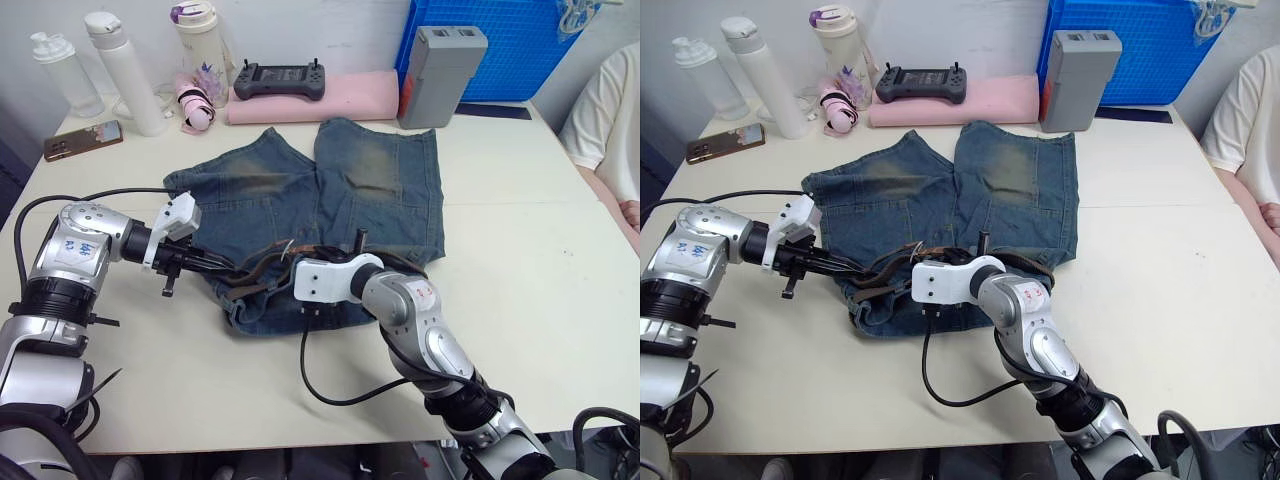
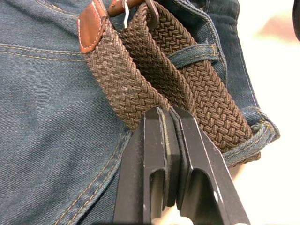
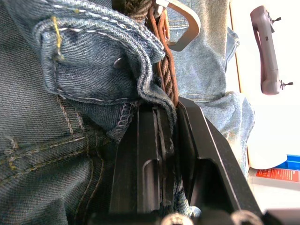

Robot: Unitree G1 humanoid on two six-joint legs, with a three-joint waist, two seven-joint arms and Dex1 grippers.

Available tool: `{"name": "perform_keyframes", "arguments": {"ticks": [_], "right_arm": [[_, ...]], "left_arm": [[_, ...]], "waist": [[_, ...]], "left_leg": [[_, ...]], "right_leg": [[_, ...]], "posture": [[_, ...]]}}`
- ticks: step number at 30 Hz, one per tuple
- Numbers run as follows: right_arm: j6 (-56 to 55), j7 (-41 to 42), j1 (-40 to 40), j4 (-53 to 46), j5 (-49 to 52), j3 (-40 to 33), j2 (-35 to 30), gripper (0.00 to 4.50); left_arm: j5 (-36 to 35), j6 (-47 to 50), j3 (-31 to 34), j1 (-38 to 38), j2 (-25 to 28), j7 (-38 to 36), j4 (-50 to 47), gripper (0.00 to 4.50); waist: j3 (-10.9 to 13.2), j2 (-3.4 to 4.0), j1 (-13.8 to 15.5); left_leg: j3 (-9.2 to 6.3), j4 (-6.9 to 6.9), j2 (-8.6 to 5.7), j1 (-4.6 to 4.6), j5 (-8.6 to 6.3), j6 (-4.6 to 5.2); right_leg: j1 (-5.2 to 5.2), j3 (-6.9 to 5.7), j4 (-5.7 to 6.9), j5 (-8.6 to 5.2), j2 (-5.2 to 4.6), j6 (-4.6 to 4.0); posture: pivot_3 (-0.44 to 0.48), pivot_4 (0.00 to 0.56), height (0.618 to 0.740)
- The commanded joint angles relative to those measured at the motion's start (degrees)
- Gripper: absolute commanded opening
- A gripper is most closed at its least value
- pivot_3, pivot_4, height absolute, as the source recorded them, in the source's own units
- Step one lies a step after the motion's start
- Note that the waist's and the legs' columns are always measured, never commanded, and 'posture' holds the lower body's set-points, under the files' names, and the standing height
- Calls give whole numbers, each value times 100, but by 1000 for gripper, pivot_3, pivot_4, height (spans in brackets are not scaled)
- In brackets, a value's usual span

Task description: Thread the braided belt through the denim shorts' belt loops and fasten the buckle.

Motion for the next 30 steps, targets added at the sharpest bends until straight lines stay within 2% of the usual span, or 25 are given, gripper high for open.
{"name": "perform_keyframes", "arguments": {"ticks": [1,7,14,25,30], "right_arm": [[-49,-22,-14,-236,2,37,13,84],[-54,-11,7,-231,9,50,9,84],[-77,-6,10,-214,44,43,3,84],[-211,-5,-16,-198,158,76,-56,84],[-560,-44,-89,-191,285,97,-183,84]], "left_arm": [[-152,-207,45,-278,216,-643,135,0],[-754,570,376,-434,359,-643,-135,0],[-763,389,261,53,826,-643,-494,0],[-842,465,319,83,758,-643,-614,0],[-890,412,126,22,709,-643,-561,0]], "waist": [[0,0,0],[0,0,-2],[0,0,-9],[0,0,-2],[0,0,-1]], "left_leg": [[0,0,0,0,0,0],[0,0,0,0,0,0],[-2,-1,1,1,0,0],[-2,0,1,-1,0,0],[-2,0,1,0,0,0]], "right_leg": [[0,0,0,0,0,0],[0,0,0,0,0,0],[0,0,0,0,0,0],[-1,0,2,0,0,0],[-1,0,2,0,0,0]], "posture": [[0,150,714],[0,150,714],[0,150,714],[0,150,714],[0,150,714]]}}
